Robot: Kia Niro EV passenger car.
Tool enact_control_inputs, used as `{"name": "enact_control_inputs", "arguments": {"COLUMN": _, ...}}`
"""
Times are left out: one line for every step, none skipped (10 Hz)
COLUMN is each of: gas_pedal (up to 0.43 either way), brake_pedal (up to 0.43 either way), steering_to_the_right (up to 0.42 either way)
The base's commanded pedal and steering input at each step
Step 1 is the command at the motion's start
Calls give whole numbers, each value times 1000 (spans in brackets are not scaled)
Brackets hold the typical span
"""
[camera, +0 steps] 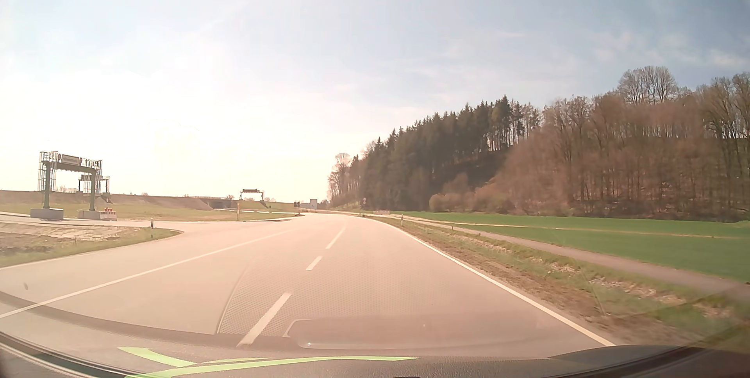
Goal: Follow the waypoints while adhering to traffic rules and regulations
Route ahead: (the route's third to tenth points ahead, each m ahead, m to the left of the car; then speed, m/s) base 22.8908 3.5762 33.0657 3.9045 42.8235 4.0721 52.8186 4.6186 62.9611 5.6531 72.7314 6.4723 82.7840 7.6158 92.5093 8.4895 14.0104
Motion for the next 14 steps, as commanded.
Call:
{"name": "enact_control_inputs", "arguments": {"gas_pedal": 98, "brake_pedal": 0, "steering_to_the_right": -5}}
{"name": "enact_control_inputs", "arguments": {"gas_pedal": 98, "brake_pedal": 0, "steering_to_the_right": -5}}
{"name": "enact_control_inputs", "arguments": {"gas_pedal": 98, "brake_pedal": 0, "steering_to_the_right": -5}}
{"name": "enact_control_inputs", "arguments": {"gas_pedal": 98, "brake_pedal": 0, "steering_to_the_right": -5}}
{"name": "enact_control_inputs", "arguments": {"gas_pedal": 98, "brake_pedal": 0, "steering_to_the_right": -5}}
{"name": "enact_control_inputs", "arguments": {"gas_pedal": 98, "brake_pedal": 0, "steering_to_the_right": -5}}
{"name": "enact_control_inputs", "arguments": {"gas_pedal": 98, "brake_pedal": 0, "steering_to_the_right": -5}}
{"name": "enact_control_inputs", "arguments": {"gas_pedal": 110, "brake_pedal": 0, "steering_to_the_right": -5}}
{"name": "enact_control_inputs", "arguments": {"gas_pedal": 110, "brake_pedal": 0, "steering_to_the_right": -5}}
{"name": "enact_control_inputs", "arguments": {"gas_pedal": 110, "brake_pedal": 0, "steering_to_the_right": -4}}
{"name": "enact_control_inputs", "arguments": {"gas_pedal": 110, "brake_pedal": 0, "steering_to_the_right": -3}}
{"name": "enact_control_inputs", "arguments": {"gas_pedal": 110, "brake_pedal": 0, "steering_to_the_right": -1}}
{"name": "enact_control_inputs", "arguments": {"gas_pedal": 110, "brake_pedal": 0, "steering_to_the_right": 0}}
{"name": "enact_control_inputs", "arguments": {"gas_pedal": 110, "brake_pedal": 0, "steering_to_the_right": -1}}
